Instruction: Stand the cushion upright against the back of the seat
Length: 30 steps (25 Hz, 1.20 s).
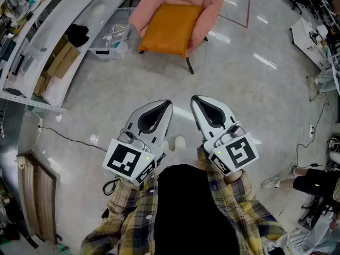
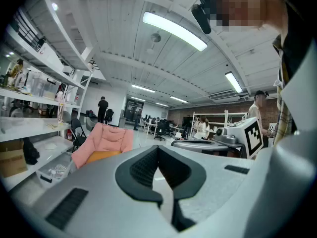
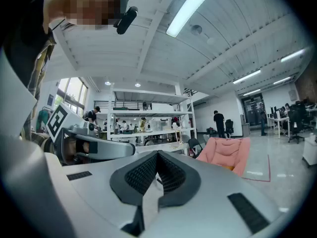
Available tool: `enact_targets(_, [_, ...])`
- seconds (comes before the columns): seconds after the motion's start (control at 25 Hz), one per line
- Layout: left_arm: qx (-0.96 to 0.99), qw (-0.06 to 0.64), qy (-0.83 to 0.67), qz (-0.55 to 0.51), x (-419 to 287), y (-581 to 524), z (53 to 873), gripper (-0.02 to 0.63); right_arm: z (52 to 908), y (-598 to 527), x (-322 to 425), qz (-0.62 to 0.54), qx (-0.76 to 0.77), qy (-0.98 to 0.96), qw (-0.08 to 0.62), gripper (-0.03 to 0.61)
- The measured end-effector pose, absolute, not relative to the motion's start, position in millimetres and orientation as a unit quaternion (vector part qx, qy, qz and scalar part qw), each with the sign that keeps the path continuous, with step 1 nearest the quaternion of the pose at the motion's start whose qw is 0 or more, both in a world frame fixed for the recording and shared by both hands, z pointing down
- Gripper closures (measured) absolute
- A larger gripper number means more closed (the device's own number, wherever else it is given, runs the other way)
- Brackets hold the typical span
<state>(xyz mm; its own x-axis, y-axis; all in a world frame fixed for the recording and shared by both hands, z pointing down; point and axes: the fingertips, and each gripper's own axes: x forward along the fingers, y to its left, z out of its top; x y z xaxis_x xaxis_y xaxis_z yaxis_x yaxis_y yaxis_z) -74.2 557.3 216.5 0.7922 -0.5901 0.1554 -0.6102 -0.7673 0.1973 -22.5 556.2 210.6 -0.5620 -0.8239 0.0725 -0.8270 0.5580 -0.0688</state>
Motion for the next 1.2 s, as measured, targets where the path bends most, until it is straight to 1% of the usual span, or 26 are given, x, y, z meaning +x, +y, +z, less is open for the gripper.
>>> enact_targets(0.72, [0.930, 0.105, -0.350, 0.046, -45.2, 549.4, 220.4, 0.609, 217.9, 542.1, 13.3, 0.044, 0.452, -0.891, -0.001, 0.560])
enact_targets(1.2, [0.919, 0.113, -0.377, 0.038, -79.9, 520.4, 225.7, 0.609, 223.6, 512.8, -21.4, 0.051, 0.427, -0.903, 0.006, 0.560])
